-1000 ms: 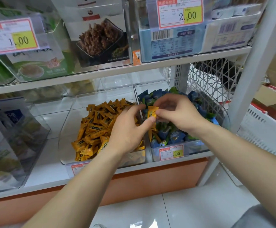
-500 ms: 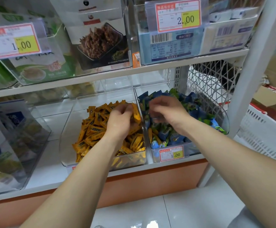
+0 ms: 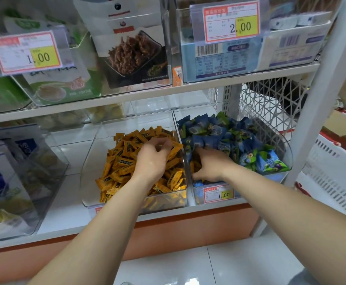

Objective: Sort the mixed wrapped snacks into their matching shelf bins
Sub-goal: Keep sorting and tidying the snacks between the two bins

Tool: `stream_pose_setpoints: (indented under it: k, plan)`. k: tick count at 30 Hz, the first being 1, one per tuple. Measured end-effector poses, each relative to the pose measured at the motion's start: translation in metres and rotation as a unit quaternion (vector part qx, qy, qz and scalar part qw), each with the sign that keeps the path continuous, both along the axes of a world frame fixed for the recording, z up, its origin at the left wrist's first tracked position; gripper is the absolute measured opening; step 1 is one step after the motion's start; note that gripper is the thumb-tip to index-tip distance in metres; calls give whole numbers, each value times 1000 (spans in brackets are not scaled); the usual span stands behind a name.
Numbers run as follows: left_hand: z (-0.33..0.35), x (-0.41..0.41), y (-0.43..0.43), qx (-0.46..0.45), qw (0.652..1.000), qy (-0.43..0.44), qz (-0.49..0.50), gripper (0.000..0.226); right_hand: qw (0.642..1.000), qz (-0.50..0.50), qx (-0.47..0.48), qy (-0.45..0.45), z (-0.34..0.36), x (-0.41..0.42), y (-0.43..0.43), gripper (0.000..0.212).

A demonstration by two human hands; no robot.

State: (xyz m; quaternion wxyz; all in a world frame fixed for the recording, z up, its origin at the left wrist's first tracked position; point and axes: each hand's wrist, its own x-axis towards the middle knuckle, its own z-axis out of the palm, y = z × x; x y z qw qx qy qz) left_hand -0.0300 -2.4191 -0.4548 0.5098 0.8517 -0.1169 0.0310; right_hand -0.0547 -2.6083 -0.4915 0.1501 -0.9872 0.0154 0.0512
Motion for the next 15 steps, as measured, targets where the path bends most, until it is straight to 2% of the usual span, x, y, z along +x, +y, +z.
stream_pose_setpoints:
  k: [4, 7, 10, 15]
  plan:
    - [-1, -1, 3, 7, 1000, -6, 2, 24, 1000, 16, -5, 7, 1, 1, 0, 67]
    - [-1, -3, 5, 14, 1000, -3, 7, 19, 999, 26, 21, 36, 1, -2, -1, 70]
    - [-2, -3, 5, 27, 1000, -7, 3, 14, 997, 39, 26, 53, 0, 0, 0, 61]
    - [-2, -5, 5, 26, 1000, -2, -8, 14, 993, 20, 113, 33, -1, 1, -3, 58]
